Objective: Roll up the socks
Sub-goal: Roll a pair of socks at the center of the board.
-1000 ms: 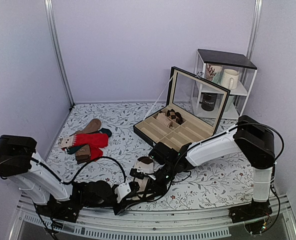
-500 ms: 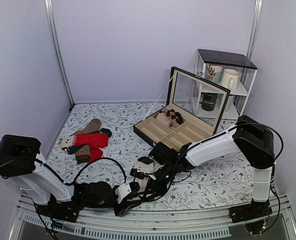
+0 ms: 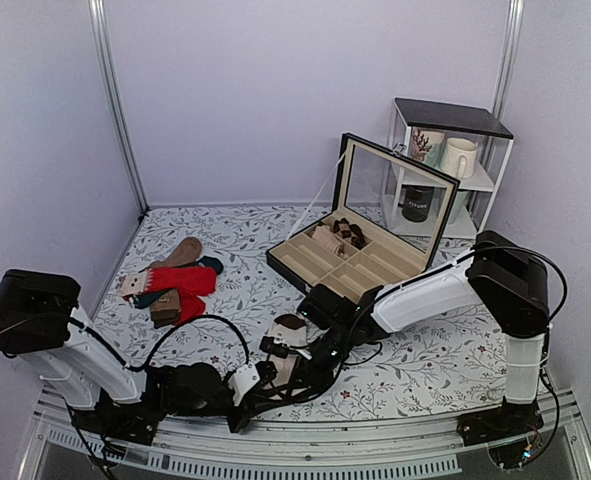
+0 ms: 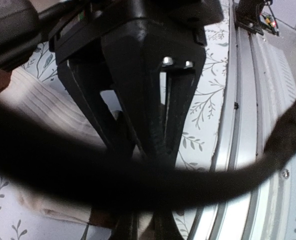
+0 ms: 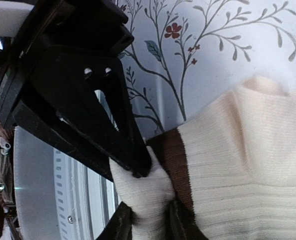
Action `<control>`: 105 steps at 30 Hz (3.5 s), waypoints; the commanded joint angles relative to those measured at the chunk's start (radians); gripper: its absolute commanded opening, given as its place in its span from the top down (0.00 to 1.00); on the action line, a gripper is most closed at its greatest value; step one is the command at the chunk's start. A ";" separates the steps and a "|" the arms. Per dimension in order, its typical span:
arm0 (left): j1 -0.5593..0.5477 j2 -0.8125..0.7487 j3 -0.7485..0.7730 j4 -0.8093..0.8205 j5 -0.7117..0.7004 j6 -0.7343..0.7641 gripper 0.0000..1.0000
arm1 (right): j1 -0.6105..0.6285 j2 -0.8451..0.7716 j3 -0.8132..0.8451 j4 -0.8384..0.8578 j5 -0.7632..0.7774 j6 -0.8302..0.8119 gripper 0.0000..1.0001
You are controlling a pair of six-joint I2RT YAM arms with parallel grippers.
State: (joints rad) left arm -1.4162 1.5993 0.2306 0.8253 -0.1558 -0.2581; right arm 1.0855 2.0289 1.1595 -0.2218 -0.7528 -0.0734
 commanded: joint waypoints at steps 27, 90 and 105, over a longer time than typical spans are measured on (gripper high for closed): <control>0.108 0.148 -0.081 -0.060 0.364 -0.420 1.00 | 0.181 -0.317 -0.539 0.696 0.366 -0.403 0.50; -0.058 -0.269 -0.026 -0.238 -0.090 -0.021 0.66 | 0.001 -0.035 -0.291 0.239 0.111 0.202 0.89; -0.125 -0.145 0.015 -0.152 -0.290 0.036 0.41 | -0.005 -0.015 -0.275 0.197 0.104 0.205 0.90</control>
State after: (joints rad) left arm -1.5204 1.4719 0.2520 0.6117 -0.3721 -0.2424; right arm 1.0847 1.9453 0.9134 0.1337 -0.7147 0.1310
